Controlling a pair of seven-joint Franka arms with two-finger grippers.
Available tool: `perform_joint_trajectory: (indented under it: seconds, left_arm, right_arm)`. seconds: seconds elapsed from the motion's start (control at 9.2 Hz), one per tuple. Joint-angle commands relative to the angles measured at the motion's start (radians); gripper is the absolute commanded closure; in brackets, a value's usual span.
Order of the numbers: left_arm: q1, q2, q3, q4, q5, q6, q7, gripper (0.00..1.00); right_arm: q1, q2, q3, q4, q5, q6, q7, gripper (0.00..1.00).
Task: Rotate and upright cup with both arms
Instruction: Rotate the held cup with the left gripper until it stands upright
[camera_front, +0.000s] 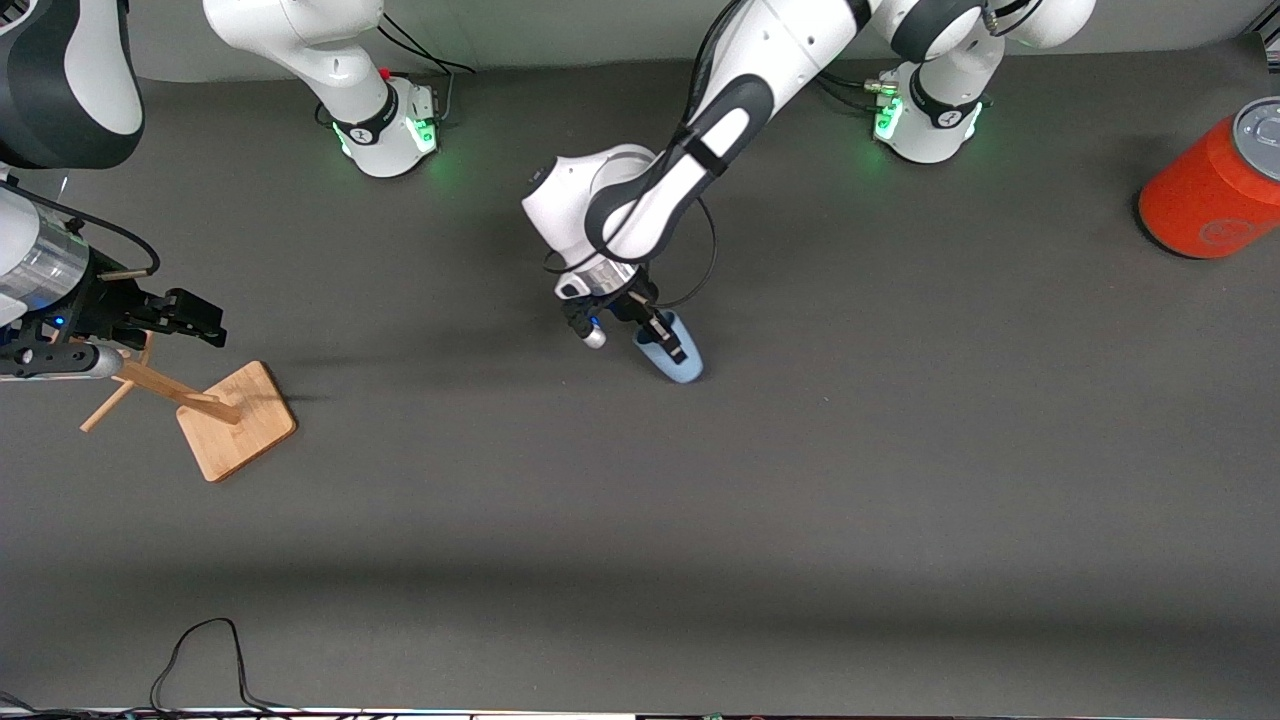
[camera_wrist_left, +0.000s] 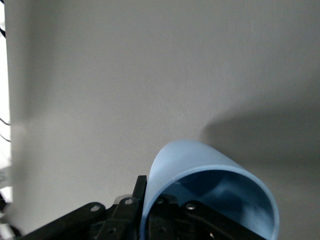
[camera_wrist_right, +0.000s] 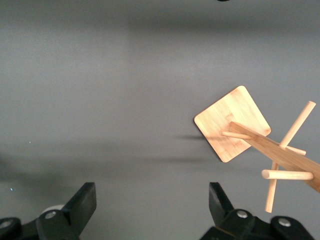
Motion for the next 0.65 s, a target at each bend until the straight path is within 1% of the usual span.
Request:
perform_joint_trajectory:
  seconds: [0.0, 0.11, 0.22, 0.33, 0.43, 0.54]
  left_arm:
    - [0.087, -0.054, -0.008, 0.080, -0.186, 0.018, -0.251, 1.00]
    - [0.117, -0.121, -0.007, 0.040, -0.284, 0.064, -0.297, 1.00]
    - [0.175, -0.219, -0.007, -0.051, -0.364, 0.087, -0.294, 1.00]
    - [0.194, -0.309, -0.007, -0.184, -0.394, 0.174, -0.297, 1.00]
    - [0.209, -0.353, -0.004, -0.340, -0.416, 0.336, -0.346, 1.00]
    - [0.211, -0.343, -0.004, -0.413, -0.416, 0.442, -0.422, 1.00]
  right_arm:
    - [0.003, -0.018, -0.003, -0.007, 0.016, -0.007, 0.003, 0.00]
    - [0.002, -0.016, 0.003, -0.007, 0.016, -0.002, 0.002, 0.00]
    - [0.002, -0.018, 0.006, -0.007, 0.018, -0.002, 0.002, 0.00]
    - [0.002, -0.016, 0.017, -0.008, 0.019, -0.005, 0.002, 0.00]
    - [0.003, -0.013, 0.017, -0.025, 0.019, -0.007, 0.005, 0.00]
    - [0.002, -0.019, 0.017, -0.037, 0.019, -0.002, 0.002, 0.00]
